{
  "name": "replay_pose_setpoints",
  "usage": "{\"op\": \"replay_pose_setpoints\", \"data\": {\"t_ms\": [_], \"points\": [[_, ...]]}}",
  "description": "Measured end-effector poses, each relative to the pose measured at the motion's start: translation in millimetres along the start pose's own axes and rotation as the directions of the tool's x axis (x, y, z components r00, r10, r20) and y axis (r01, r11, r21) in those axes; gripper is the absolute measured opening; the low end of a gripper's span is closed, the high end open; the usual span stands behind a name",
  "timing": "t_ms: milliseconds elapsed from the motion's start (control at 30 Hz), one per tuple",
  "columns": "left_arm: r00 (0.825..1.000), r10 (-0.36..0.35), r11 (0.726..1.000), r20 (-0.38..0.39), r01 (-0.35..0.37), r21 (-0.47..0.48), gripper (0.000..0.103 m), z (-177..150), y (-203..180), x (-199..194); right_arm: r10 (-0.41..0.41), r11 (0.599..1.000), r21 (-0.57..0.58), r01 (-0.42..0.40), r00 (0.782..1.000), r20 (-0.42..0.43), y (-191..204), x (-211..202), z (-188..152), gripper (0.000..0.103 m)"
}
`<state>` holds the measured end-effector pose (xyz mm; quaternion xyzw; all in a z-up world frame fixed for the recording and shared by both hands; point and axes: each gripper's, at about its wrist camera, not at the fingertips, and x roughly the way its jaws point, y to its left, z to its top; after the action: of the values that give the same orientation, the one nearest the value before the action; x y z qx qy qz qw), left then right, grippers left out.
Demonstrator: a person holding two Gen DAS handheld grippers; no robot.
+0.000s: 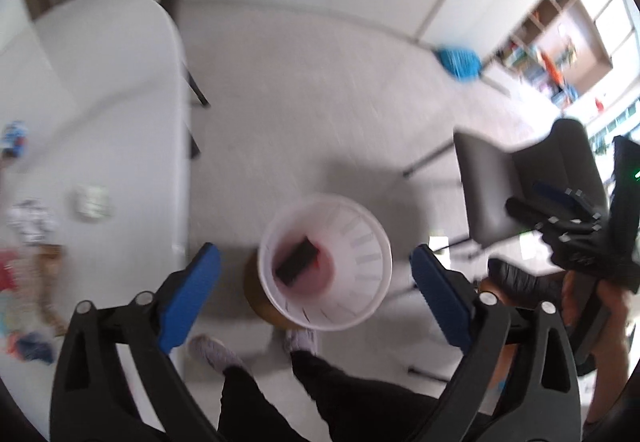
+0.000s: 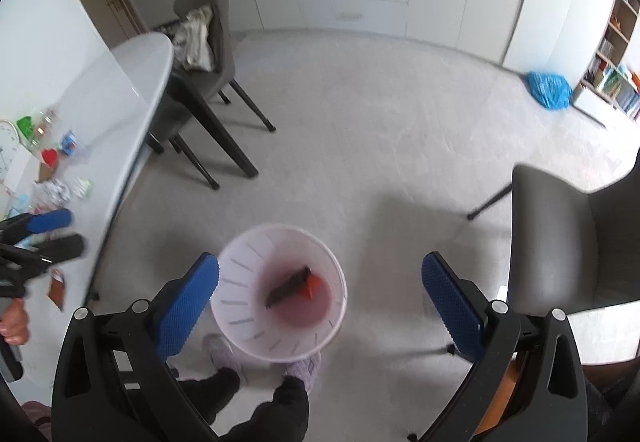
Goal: Collect trash
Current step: 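Drop the red wrapper and black sponge into the white wastebasket, then grasp the brown snack bag with the right tool while the left grasps blue cloth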
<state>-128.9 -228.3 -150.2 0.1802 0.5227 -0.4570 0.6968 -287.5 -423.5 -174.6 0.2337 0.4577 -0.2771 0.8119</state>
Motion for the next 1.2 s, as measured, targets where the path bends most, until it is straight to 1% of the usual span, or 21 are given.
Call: {"op": "replay_pose_setpoints", "data": {"t_ms": [67,133,233,300,400,533,600,733,800,833,933,967,1033,1100,1133,1200], "points": [[0.997,0.031,0.999,0.067,-0.028,-0.034,0.095,1,11,-37,0.011,1.000,-0.025,-0.010,0.999,0.036,12,-13,11,0.101],[0.990,0.071,0.996,0.120,-0.064,-0.058,0.095,-3,21,-70,0.015,0.999,-0.052,-0.011,0.997,0.071,24,-25,21,0.101],[0.979,0.125,0.990,0.161,-0.112,-0.084,0.095,-12,36,-106,0.030,0.996,-0.090,-0.020,0.993,0.113,45,-42,32,0.101],[0.971,0.162,0.983,0.174,-0.144,-0.112,0.095,-21,48,-124,0.057,0.993,-0.112,-0.042,0.989,0.137,61,-50,39,0.101],[0.961,0.211,0.971,0.180,-0.185,-0.148,0.095,-32,66,-143,0.086,0.988,-0.142,-0.065,0.985,0.151,82,-54,42,0.101],[0.946,0.272,0.954,0.177,-0.240,-0.181,0.095,-59,91,-159,0.130,0.974,-0.204,-0.098,0.981,0.146,118,-57,42,0.101],[0.941,0.293,0.946,0.170,-0.260,-0.193,0.095,-71,104,-166,0.169,0.959,-0.252,-0.131,0.976,0.134,141,-57,39,0.101],[0.934,0.326,0.933,0.148,-0.292,-0.211,0.095,-97,126,-175,0.263,0.907,-0.359,-0.221,0.962,0.073,191,-50,25,0.101],[0.931,0.339,0.926,0.133,-0.306,-0.221,0.095,-107,137,-176,0.325,0.860,-0.425,-0.283,0.945,0.027,219,-43,15,0.101],[0.931,0.343,0.923,0.123,-0.309,-0.231,0.095,-115,144,-178,0.352,0.829,-0.461,-0.316,0.936,-0.009,237,-36,7,0.101],[0.936,0.339,0.915,0.099,-0.304,-0.267,0.095,-134,164,-179,0.391,0.765,-0.520,-0.380,0.916,-0.093,277,-18,-15,0.101],[0.935,0.343,0.910,0.090,-0.307,-0.278,0.095,-138,170,-179,0.394,0.742,-0.539,-0.399,0.910,-0.130,293,-8,-23,0.101],[0.933,0.352,0.899,0.078,-0.314,-0.305,0.095,-147,184,-178,0.388,0.709,-0.563,-0.425,0.902,-0.191,321,10,-39,0.101],[0.930,0.360,0.885,0.068,-0.318,-0.339,0.095,-157,200,-178,0.369,0.698,-0.570,-0.434,0.900,-0.233,341,24,-49,0.101],[0.929,0.363,0.880,0.067,-0.319,-0.352,0.095,-160,206,-178,0.351,0.699,-0.571,-0.429,0.903,-0.249,349,30,-54,0.101],[0.928,0.367,0.872,0.065,-0.319,-0.370,0.095,-166,217,-179,0.312,0.715,-0.562,-0.415,0.910,-0.274,364,40,-64,0.101]]}}
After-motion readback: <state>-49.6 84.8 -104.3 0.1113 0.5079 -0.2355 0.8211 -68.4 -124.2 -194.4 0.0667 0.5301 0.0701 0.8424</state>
